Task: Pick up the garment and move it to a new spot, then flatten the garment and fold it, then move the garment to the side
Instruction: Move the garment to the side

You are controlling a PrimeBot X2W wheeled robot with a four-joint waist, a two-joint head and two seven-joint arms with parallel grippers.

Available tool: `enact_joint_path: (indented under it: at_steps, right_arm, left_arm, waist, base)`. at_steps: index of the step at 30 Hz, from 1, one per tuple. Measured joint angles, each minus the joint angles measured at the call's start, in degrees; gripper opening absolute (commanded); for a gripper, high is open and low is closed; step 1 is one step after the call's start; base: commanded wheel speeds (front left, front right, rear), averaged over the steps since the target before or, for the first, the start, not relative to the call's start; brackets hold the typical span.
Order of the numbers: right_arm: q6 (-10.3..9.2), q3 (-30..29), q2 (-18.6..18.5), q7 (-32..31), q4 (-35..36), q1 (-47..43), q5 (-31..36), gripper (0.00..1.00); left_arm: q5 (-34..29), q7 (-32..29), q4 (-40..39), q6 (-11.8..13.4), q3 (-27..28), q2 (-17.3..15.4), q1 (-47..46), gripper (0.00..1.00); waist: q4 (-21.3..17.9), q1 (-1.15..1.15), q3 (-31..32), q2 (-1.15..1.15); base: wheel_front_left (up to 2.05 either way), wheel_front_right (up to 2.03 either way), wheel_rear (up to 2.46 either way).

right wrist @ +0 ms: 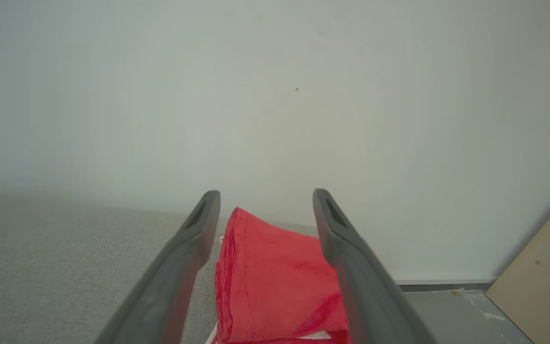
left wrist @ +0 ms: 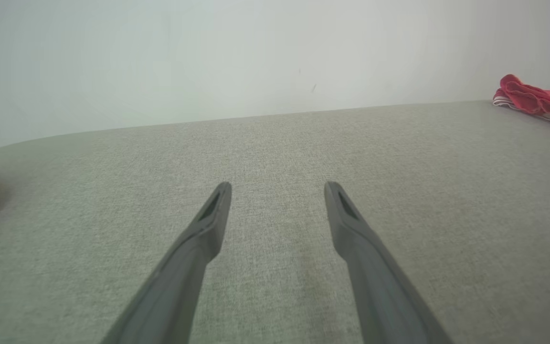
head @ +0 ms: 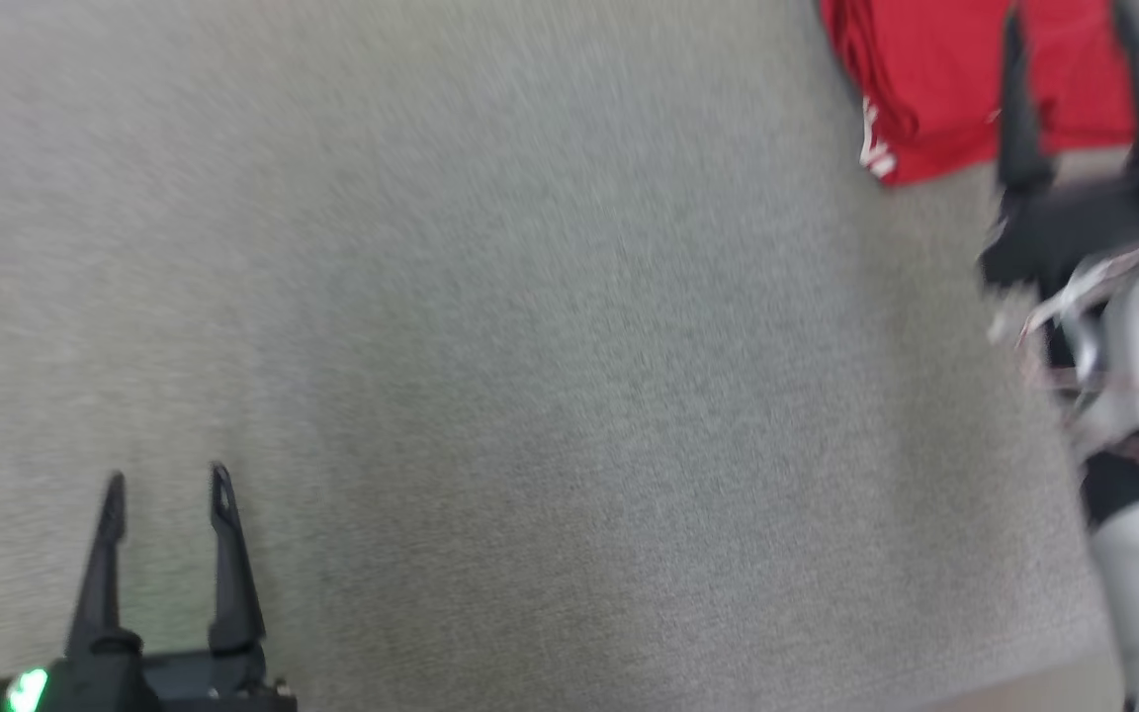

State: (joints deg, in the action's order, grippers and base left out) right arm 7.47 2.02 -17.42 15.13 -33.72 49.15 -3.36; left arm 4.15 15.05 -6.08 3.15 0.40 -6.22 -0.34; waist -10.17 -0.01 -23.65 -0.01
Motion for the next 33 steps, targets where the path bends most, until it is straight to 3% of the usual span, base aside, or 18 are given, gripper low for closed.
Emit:
enact_joint_path:
  at_steps: [6, 12, 19, 26, 33]
  right_arm:
    - [0.00, 1.1, 2.7, 0.0, 4.8, -12.1, -2.0, 1.00]
    - [0.00, -1.7, 4.1, 0.0, 9.0, -22.7, -3.9, 1.00]
    - [0.00, -5.5, 9.0, 0.0, 13.1, -35.4, -4.1, 1.00]
    - [0.00, -5.1, 12.7, 0.0, 14.5, -42.1, -4.1, 1.00]
    - [0.00, -3.9, 14.2, 0.0, 17.4, -46.5, -2.7, 1.00]
  left_arm:
    - [-0.1, 0.0, 3.9, -1.7, 1.3, 1.9, 2.7, 1.00]
    - [-0.6, 0.0, 6.6, -3.0, 1.4, 2.7, 4.0, 1.00]
    - [-1.0, 0.0, 9.4, -3.7, 1.3, 3.1, 5.1, 1.00]
    - [-1.0, 0.0, 11.3, -4.2, 1.5, 3.2, 6.0, 1.00]
    - [-0.6, 0.0, 12.3, -4.3, 0.9, 3.3, 6.1, 1.00]
  waist:
    - [2.3, -0.01, 7.1, -0.01]
    - [5.7, -0.02, 12.4, -0.01]
    - [10.1, 0.00, 17.8, 0.00]
    - [12.6, 0.00, 21.0, 0.00]
    - [13.6, 0.00, 22.3, 0.01]
  base:
    - [0.00, 0.00, 0.00]
    - [0.00, 0.00, 0.00]
    - [0.00, 0.00, 0.00]
    - [0.00, 0.00, 0.00]
    - [0.00, 0.00, 0.00]
